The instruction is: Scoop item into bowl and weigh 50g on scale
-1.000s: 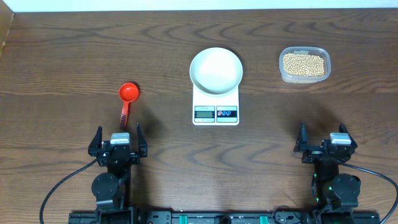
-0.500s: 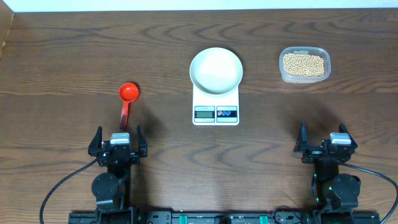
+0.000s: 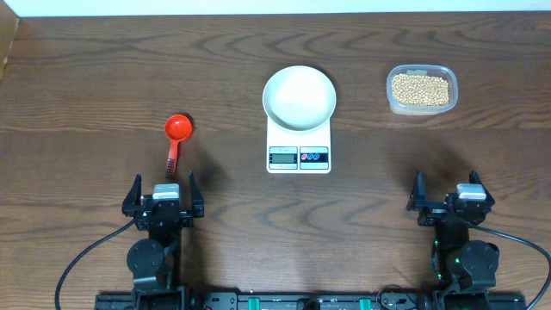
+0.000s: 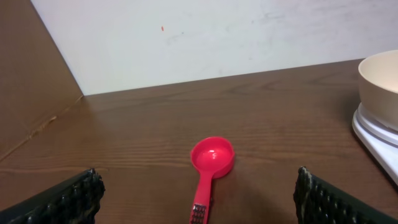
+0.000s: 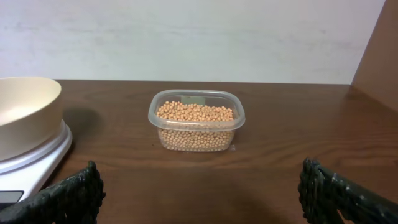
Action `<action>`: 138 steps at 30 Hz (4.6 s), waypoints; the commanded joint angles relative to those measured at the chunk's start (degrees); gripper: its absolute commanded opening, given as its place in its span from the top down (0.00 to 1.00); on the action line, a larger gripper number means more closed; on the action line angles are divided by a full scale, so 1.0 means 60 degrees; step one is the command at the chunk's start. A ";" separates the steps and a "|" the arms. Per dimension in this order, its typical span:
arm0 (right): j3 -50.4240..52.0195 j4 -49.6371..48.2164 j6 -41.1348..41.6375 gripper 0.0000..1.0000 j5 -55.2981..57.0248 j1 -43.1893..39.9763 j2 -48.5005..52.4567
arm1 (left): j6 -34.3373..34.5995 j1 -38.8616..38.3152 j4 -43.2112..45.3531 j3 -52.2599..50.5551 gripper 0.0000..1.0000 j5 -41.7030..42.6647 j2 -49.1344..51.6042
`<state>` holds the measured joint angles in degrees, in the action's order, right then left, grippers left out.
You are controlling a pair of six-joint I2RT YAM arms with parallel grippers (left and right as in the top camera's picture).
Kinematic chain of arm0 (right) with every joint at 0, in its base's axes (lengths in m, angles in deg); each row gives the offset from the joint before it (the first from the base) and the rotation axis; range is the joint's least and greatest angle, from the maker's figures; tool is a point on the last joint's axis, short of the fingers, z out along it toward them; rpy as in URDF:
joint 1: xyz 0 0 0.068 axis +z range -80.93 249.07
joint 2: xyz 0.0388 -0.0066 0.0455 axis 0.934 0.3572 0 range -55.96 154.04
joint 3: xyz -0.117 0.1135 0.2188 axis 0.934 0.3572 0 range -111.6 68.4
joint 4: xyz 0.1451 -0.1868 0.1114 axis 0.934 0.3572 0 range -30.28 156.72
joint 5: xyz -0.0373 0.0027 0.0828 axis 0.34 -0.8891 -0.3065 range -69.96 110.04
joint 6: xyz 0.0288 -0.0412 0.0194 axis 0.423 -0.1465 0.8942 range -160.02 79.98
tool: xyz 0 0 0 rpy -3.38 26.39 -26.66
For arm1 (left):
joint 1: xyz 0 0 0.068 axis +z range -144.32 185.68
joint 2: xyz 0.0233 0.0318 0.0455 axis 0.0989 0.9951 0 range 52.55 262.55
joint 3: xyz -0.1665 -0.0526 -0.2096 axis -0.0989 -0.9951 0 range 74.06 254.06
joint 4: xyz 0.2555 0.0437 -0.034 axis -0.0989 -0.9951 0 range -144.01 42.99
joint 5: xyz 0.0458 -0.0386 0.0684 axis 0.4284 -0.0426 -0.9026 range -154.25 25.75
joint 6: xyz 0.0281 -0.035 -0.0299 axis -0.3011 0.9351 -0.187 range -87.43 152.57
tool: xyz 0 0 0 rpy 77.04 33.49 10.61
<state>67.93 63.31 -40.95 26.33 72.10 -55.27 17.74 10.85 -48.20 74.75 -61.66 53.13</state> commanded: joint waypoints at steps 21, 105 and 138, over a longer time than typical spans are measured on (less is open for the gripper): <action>0.0025 0.0011 -0.0146 0.01 0.0113 0.0036 -0.0066 | 0.0087 0.0047 0.0058 -0.0076 0.00 -0.0372 -0.0058; 0.0025 0.0011 -0.0146 0.01 0.0113 0.0036 -0.0066 | 0.2787 0.2397 -0.5745 1.3766 0.00 0.5344 1.3049; 0.0025 0.0011 -0.0146 0.01 0.0113 0.0036 -0.0066 | -0.0357 0.2463 -0.9581 1.3486 0.09 0.3738 1.7030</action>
<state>67.93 63.29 -40.95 26.35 72.10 -55.27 21.87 25.10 -104.72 155.86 -39.50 153.23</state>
